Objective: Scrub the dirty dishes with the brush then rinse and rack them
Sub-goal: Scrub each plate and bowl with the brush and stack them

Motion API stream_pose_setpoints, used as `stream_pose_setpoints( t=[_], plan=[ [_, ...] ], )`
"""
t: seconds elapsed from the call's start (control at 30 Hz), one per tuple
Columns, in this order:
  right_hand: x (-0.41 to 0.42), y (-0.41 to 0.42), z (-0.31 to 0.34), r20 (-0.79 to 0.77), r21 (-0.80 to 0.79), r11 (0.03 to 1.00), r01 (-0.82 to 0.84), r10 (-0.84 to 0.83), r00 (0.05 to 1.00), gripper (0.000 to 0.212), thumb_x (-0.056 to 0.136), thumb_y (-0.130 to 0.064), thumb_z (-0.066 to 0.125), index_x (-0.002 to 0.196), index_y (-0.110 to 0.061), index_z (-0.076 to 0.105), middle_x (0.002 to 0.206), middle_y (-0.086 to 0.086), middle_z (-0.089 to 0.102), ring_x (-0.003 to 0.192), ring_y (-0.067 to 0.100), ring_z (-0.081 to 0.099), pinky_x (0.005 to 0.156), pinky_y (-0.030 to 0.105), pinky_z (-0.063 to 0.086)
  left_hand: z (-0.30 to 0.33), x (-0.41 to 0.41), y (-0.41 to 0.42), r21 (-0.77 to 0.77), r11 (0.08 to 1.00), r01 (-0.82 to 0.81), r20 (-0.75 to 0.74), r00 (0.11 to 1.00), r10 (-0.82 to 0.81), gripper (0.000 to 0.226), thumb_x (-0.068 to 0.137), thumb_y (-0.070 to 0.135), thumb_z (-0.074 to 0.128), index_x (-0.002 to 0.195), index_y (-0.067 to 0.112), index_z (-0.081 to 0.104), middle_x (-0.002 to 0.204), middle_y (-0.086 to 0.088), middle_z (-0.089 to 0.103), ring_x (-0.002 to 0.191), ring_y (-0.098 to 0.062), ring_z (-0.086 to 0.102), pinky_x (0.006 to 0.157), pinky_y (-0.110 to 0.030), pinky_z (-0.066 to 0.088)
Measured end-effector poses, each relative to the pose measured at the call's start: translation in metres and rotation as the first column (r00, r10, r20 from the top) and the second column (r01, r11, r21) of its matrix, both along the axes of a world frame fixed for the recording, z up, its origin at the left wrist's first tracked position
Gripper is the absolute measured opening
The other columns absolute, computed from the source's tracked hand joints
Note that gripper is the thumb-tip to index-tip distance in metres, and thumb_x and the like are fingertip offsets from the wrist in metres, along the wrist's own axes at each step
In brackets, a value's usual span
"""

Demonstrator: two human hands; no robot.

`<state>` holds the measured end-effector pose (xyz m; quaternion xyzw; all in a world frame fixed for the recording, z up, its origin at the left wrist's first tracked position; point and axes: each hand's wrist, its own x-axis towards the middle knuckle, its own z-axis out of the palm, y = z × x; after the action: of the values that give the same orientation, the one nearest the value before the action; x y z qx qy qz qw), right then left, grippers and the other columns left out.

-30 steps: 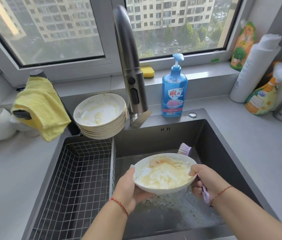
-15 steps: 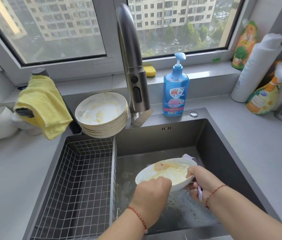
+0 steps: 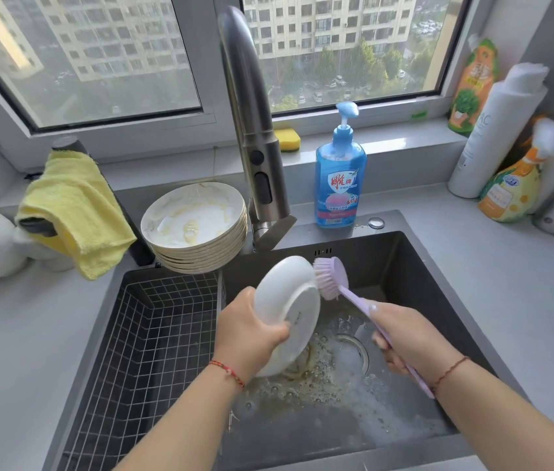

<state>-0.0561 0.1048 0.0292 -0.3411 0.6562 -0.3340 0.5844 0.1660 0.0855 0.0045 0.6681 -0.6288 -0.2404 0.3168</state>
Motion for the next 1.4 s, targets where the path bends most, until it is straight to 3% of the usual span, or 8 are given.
stream_pose_setpoints(
  t=[0.1, 0.27, 0.43, 0.63, 0.87, 1.03, 1.2, 1.4],
  plan=[
    [0.016, 0.013, 0.015, -0.124, -0.167, 0.965, -0.201, 0.181, 0.976, 0.032, 0.099, -0.029, 0.044, 0.107, -0.058, 0.053, 0.051, -0.004, 0.038, 0.038, 0.008, 0.028, 0.038, 0.022, 0.026, -0.001, -0.001, -0.002, 0.056, 0.998, -0.005, -0.095, 0.995, 0.010, 0.034, 0.066, 0.022, 0.084, 0.079, 0.024, 0.053, 0.078, 0.009, 0.061, 0.071, -0.002, 0.057, 0.051, -0.010, 0.038],
    [0.037, 0.044, 0.032, -0.493, -0.242, 0.764, -0.598, 0.434, 0.754, 0.040, 0.100, -0.031, 0.044, 0.122, -0.063, 0.039, 0.054, -0.008, 0.046, 0.043, 0.005, 0.037, 0.045, 0.018, 0.029, -0.008, -0.002, -0.004, 0.154, 0.988, -0.020, -0.277, 0.959, 0.063, 0.050, 0.061, 0.009, 0.086, 0.085, 0.033, 0.049, 0.088, 0.012, 0.061, 0.088, -0.015, 0.061, 0.071, -0.017, 0.048],
    [0.018, 0.022, 0.027, -0.577, -0.210, 0.847, -0.489, 0.296, 0.761, 0.037, 0.100, -0.030, 0.041, 0.133, -0.045, 0.047, 0.069, -0.008, 0.066, 0.048, 0.001, 0.053, 0.048, 0.021, 0.043, 0.000, -0.001, 0.008, 0.104, 0.995, 0.011, -0.198, 0.980, 0.010, 0.033, 0.065, 0.016, 0.085, 0.080, 0.024, 0.057, 0.078, 0.007, 0.065, 0.071, -0.006, 0.061, 0.054, -0.011, 0.044],
    [0.003, 0.015, 0.027, -0.409, -0.197, 0.930, -0.310, 0.209, 0.888, 0.040, 0.100, -0.023, 0.040, 0.098, -0.061, 0.052, 0.042, -0.013, 0.037, 0.037, 0.004, 0.027, 0.040, 0.021, 0.026, 0.003, 0.002, 0.014, 0.088, 0.996, 0.034, -0.176, 0.984, -0.018, 0.034, 0.065, 0.018, 0.085, 0.081, 0.025, 0.057, 0.079, 0.008, 0.064, 0.071, -0.005, 0.061, 0.054, -0.010, 0.044],
    [0.035, 0.049, 0.041, -0.676, -0.192, 0.696, -0.691, 0.416, 0.608, 0.039, 0.100, -0.032, 0.039, 0.134, -0.051, 0.040, 0.061, -0.001, 0.053, 0.047, 0.008, 0.042, 0.048, 0.020, 0.031, -0.001, -0.003, 0.017, 0.105, 0.994, 0.038, -0.212, 0.977, -0.015, 0.046, 0.066, 0.002, 0.081, 0.086, 0.033, 0.055, 0.086, 0.007, 0.068, 0.083, -0.015, 0.066, 0.068, -0.020, 0.054],
    [0.006, 0.016, 0.037, -0.483, -0.194, 0.882, -0.430, 0.295, 0.824, 0.040, 0.099, -0.029, 0.042, 0.087, -0.065, 0.054, 0.047, -0.007, 0.047, 0.037, 0.003, 0.033, 0.041, 0.020, 0.029, 0.001, 0.001, 0.023, 0.093, 0.992, 0.085, -0.163, 0.984, -0.069, 0.033, 0.063, 0.016, 0.085, 0.079, 0.024, 0.057, 0.078, 0.006, 0.064, 0.071, -0.009, 0.062, 0.054, -0.017, 0.048],
    [-0.011, 0.012, -0.006, -0.077, 0.037, 0.998, -0.055, 0.058, 0.995, 0.018, 0.097, -0.030, 0.050, 0.106, -0.020, 0.062, 0.062, 0.008, 0.052, 0.037, 0.013, 0.032, 0.041, 0.022, 0.032, 0.015, 0.005, 0.027, 0.017, 1.000, 0.007, -0.322, 0.947, -0.002, 0.036, 0.064, 0.012, 0.088, 0.086, 0.020, 0.062, 0.086, 0.004, 0.068, 0.077, -0.009, 0.066, 0.061, -0.016, 0.053],
    [0.018, 0.015, -0.025, 0.113, 0.063, 0.993, 0.098, -0.105, 0.988, 0.052, 0.079, -0.045, 0.070, 0.104, -0.004, 0.050, 0.093, 0.010, 0.065, 0.040, 0.007, 0.028, 0.040, 0.022, 0.033, 0.018, -0.001, 0.028, 0.010, 0.992, -0.124, -0.594, 0.797, 0.106, 0.051, 0.047, 0.032, 0.086, 0.091, 0.019, 0.065, 0.090, -0.002, 0.073, 0.084, -0.023, 0.072, 0.073, -0.046, 0.061]
  ],
)
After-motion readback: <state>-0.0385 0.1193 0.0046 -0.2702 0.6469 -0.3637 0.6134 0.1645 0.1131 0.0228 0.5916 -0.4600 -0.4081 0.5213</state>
